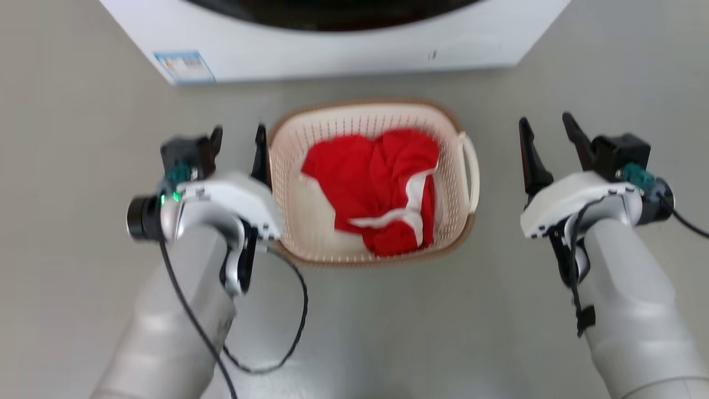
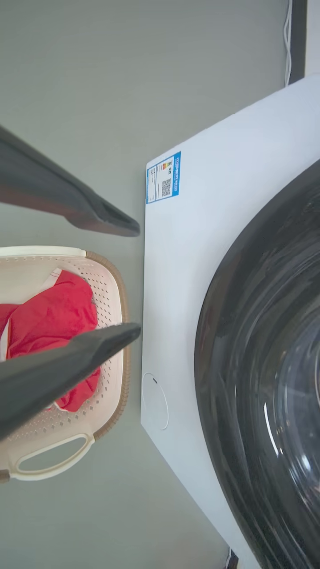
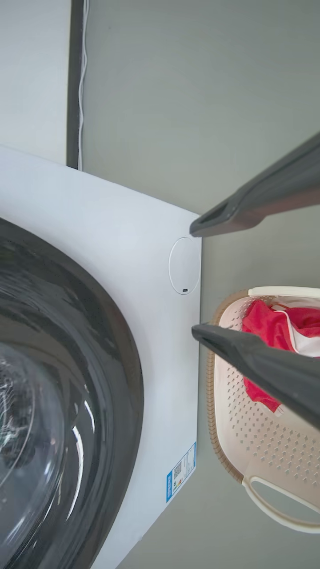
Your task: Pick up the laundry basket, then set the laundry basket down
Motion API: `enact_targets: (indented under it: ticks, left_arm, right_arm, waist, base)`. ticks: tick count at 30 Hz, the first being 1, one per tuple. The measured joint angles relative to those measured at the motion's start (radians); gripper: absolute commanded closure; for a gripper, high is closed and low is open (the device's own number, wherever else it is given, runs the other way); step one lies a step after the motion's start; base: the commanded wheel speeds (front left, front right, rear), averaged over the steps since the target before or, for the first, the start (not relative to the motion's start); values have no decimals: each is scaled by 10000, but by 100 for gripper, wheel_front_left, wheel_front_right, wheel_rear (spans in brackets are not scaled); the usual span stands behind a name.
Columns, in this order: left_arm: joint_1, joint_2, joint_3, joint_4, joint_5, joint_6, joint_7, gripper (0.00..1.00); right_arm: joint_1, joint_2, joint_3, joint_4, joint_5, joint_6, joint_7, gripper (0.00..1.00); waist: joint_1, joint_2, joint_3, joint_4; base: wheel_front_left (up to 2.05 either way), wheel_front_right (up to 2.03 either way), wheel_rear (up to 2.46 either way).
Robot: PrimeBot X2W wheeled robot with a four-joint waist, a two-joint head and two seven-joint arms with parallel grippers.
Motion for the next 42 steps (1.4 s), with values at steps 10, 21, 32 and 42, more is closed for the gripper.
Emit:
enact_targets:
  ticks: [10, 21, 32, 42]
  left_arm:
    - [2191, 17, 1392, -1467, 997, -516, 0, 0]
    - [4579, -38, 2560, -2594, 1407, -1066, 2, 0]
    - [6112, -17, 2871, -3187, 1639, -1068, 2, 0]
    - [6603, 21, 2951, -3620, 1685, -1041, 2, 100]
  right_arm:
    - [1617, 29, -376, -1312, -343, 0, 0, 0]
    - [3743, 59, -525, -2895, -721, 0, 0, 0]
    - [5162, 96, -585, -3475, -683, 0, 0, 0]
    - [5722, 117, -773, -3977, -640, 0, 40, 100]
  waist:
    - [0, 0, -2062, 53]
    - [0, 0, -3832, 210]
    - [-1, 0, -5097, 181]
    - [-1, 0, -5416, 146]
  base:
    - [0, 0, 0]
    - [0, 0, 0]
    - [0, 0, 0]
    - [0, 0, 0]
